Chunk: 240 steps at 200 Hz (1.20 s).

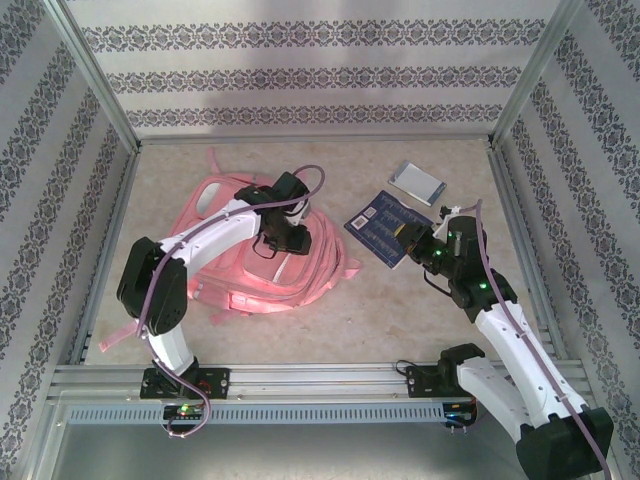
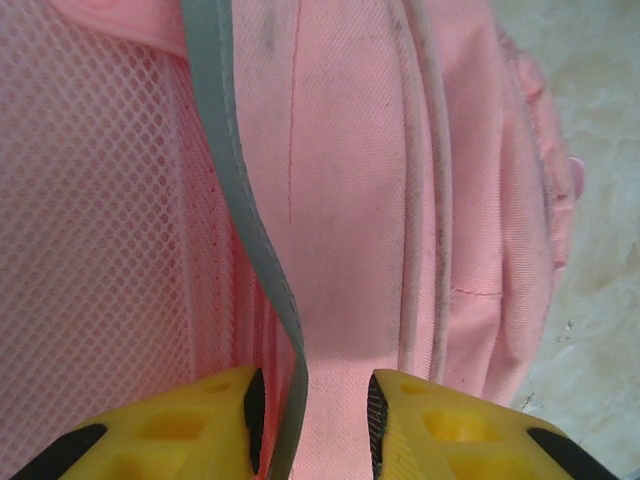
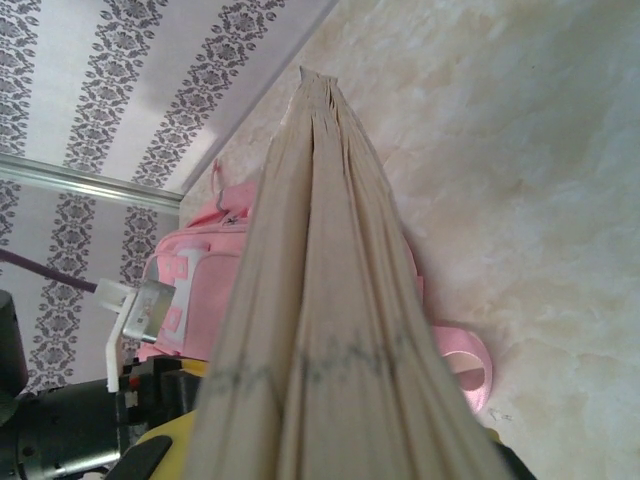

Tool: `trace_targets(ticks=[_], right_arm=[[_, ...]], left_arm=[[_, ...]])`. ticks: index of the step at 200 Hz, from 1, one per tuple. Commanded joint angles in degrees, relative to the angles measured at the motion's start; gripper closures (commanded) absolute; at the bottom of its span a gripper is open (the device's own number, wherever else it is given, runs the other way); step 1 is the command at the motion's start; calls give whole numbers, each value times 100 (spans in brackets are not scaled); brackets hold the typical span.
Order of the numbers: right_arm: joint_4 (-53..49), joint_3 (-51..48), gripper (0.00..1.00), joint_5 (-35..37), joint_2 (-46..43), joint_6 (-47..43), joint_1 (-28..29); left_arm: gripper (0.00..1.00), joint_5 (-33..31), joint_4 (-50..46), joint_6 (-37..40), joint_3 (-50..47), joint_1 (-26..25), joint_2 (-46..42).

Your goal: Pack books, pencil case, and school supplies into a backpack

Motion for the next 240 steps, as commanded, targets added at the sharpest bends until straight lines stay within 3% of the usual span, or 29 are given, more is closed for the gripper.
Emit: trace_targets(ticks=[1, 38, 71, 130, 180, 209, 240], right_arm=[[391, -52, 100, -145, -30, 57, -38], [508, -179, 100, -171, 14, 148, -41], [611, -239, 100, -233, 32, 220, -38], [245, -57, 100, -132, -131, -85, -55], [262, -199, 100, -233, -258, -73, -57], [585, -261, 100, -774, -116, -39, -49], [831, -287, 100, -1236, 77, -277, 219]], left_arm=[[65, -110, -180, 181, -33, -69, 108], [78, -252, -162, 249, 21, -163, 323], [100, -719, -339, 480, 194, -272, 371], [100, -432, -859, 1200, 867, -174, -367], [100, 1016, -532, 1231, 1067, 555, -1442], [100, 1954, -456, 1285, 1016, 1070, -1748], [100, 2842, 221, 954, 572, 1659, -2129]])
